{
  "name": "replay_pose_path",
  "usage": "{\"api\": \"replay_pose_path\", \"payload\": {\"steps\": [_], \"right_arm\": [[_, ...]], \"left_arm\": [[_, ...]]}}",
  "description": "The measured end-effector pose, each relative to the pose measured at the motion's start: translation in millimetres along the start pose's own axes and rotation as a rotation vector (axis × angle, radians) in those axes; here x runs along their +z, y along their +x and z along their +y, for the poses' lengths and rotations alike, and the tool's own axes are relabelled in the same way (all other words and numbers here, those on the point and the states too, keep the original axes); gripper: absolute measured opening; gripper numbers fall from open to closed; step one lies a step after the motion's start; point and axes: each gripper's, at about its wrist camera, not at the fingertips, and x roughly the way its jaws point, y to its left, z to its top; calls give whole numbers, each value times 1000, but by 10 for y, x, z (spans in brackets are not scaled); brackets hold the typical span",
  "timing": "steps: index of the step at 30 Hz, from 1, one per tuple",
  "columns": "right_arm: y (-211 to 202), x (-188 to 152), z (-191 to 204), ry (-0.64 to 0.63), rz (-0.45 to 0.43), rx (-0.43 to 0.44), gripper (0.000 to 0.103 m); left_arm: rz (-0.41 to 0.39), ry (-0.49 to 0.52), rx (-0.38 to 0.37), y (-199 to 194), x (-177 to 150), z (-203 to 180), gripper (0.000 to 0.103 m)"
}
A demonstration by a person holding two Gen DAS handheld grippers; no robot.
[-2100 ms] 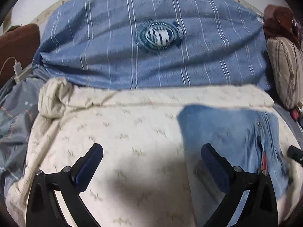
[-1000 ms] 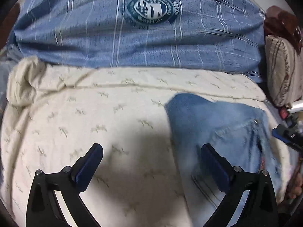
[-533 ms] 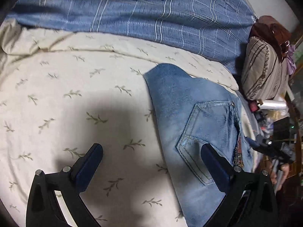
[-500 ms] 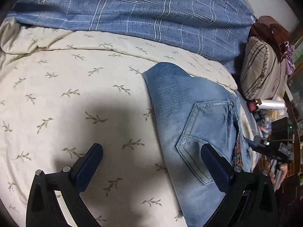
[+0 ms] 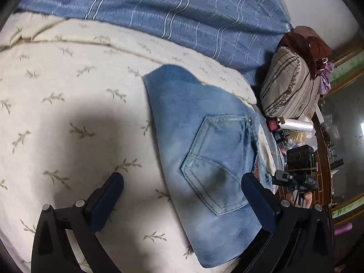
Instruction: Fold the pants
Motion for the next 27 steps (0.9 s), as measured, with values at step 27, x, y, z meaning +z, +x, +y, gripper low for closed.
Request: {"api": "replay_pose_path", "payload": {"steps": [27], "right_arm": [[482, -40, 217, -57, 8, 77, 70]], "left_arm": [[52, -8, -150, 234, 1, -52, 73]]}}
